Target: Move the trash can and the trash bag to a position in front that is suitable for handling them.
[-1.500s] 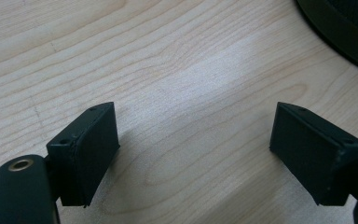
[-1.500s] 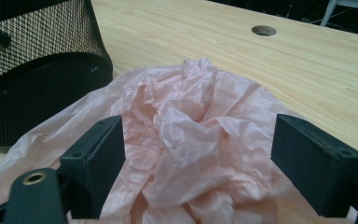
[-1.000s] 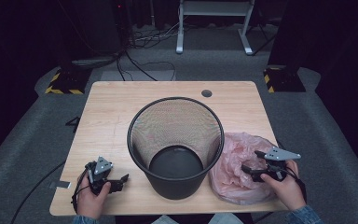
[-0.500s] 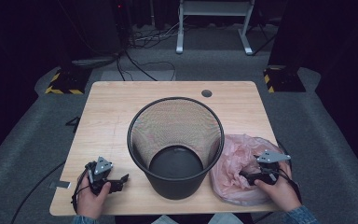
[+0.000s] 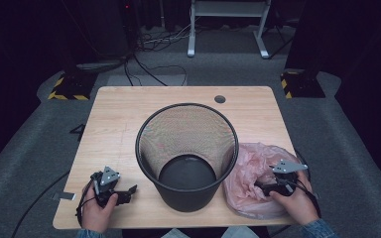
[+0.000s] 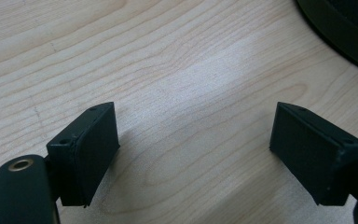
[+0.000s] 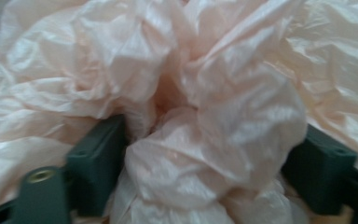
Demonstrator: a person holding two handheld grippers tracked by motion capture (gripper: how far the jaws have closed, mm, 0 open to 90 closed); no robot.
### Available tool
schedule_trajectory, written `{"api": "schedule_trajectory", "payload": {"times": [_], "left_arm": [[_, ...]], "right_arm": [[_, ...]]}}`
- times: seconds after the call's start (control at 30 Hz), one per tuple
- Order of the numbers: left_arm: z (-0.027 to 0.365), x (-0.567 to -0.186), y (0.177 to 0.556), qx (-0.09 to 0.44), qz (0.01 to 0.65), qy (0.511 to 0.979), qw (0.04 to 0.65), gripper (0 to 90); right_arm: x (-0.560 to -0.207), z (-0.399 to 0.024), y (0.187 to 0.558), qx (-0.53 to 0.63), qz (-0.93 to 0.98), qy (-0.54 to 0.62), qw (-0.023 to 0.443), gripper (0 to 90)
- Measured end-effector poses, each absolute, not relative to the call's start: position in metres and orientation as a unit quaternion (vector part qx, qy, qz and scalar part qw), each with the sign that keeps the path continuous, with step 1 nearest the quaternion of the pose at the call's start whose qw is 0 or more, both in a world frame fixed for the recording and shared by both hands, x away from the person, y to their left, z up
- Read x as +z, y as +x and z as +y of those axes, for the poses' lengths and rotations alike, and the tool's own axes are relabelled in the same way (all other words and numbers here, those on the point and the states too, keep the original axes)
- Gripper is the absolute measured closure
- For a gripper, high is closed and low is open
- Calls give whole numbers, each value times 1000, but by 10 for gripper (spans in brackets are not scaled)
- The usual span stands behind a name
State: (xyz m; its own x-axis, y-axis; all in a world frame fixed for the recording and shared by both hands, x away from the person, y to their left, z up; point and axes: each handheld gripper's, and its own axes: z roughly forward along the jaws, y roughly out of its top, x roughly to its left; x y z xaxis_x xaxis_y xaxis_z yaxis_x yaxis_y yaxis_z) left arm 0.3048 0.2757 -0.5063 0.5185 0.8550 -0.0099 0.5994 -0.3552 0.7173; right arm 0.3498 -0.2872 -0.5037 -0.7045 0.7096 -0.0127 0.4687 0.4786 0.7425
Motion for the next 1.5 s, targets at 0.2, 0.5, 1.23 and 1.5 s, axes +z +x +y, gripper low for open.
{"api": "schedule_trajectory", "payload": {"times": [0.2, 0.5, 1.23, 1.5], "left_arm": [[276, -506, 305, 187, 454, 801, 342, 153], [276, -506, 305, 187, 454, 802, 342, 153], [276, -506, 305, 185, 454, 802, 341, 151], [276, -506, 305, 185, 454, 802, 341, 150]], "right_arm": [[-503, -287, 345, 390, 846, 327, 158, 628], [-495, -292, 343, 410, 833, 334, 160, 800], [-432, -322, 332, 478, 794, 327, 183, 801], [-412, -329, 332, 479, 794, 327, 180, 800]]}}
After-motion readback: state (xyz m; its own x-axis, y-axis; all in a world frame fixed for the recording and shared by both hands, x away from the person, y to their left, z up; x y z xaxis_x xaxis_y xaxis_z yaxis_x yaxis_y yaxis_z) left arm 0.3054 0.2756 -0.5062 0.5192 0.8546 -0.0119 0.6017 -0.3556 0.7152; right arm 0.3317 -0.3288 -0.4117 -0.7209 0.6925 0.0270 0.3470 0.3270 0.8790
